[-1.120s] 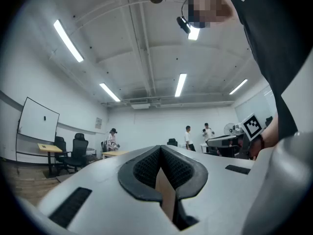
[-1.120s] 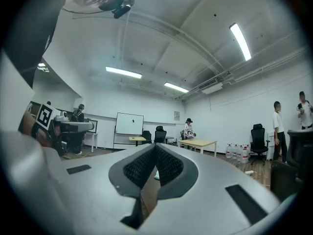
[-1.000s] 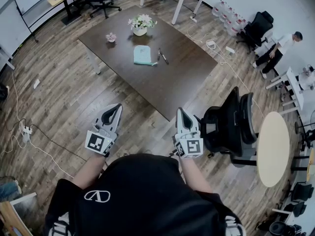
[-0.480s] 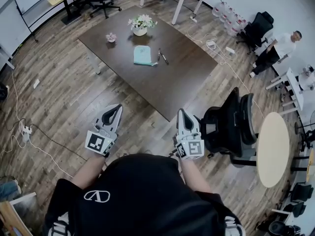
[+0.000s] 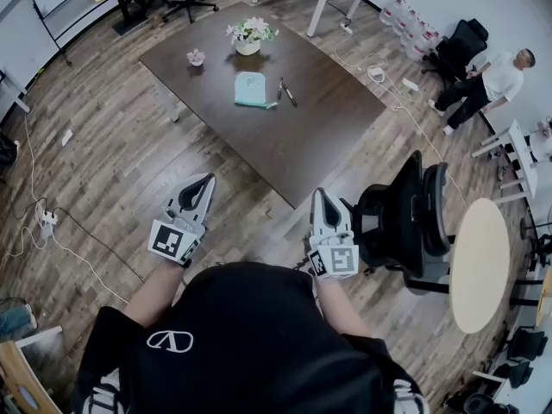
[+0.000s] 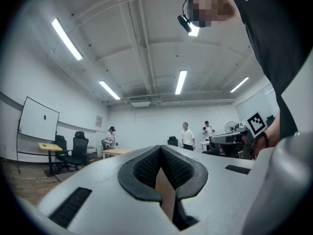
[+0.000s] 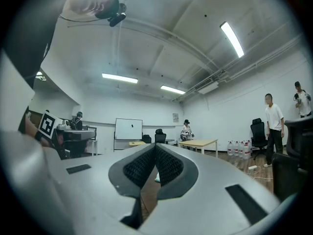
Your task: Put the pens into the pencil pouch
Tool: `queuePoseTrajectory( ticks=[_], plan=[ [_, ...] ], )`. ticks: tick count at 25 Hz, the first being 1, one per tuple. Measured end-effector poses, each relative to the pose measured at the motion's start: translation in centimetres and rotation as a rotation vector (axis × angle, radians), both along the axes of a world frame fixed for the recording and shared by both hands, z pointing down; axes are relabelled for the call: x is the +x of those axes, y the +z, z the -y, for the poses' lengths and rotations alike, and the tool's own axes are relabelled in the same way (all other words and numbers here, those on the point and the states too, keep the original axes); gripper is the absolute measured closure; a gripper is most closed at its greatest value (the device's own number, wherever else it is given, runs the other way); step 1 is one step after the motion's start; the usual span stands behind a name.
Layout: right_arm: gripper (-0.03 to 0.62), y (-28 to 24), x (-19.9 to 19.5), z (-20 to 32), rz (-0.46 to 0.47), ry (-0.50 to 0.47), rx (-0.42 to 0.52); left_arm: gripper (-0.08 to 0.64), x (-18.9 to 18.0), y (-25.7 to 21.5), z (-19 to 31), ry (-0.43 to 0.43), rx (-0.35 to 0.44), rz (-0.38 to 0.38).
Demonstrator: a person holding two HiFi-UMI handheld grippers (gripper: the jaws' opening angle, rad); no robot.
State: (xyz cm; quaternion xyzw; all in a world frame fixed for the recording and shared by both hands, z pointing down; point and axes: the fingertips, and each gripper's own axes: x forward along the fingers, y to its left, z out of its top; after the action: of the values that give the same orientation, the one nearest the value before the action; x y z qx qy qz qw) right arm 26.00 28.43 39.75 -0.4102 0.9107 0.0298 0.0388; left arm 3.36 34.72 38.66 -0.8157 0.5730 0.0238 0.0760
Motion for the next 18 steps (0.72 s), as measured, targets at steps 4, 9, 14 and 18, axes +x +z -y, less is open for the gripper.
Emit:
queuePoseTrajectory(
  ticks=[4,9,14,18],
  plan=[
    [0.594,0.1,1.5,1.2,0.023,-0.015,0.007,0.558,1.6,-0.2,0.9,-0.033,0.004,0.008],
    [0.594,0.4,2.5,3.7,0.052,-0.034,0.015,0.558,2.7,-0.4,2.7,-0.051,0.02,0.02],
    [0.594,1.7,1.1,6.2,0.052,-0.058,-0.013,0.557,1.4,-0.1,5.4,-0.068,0.018,0.027],
    [0.594,2.1,-0.9,9.2,0.042,-0.049,-0.016,0.557,-0.4,0.5,8.5,-0.052,0.012,0.023]
  ],
)
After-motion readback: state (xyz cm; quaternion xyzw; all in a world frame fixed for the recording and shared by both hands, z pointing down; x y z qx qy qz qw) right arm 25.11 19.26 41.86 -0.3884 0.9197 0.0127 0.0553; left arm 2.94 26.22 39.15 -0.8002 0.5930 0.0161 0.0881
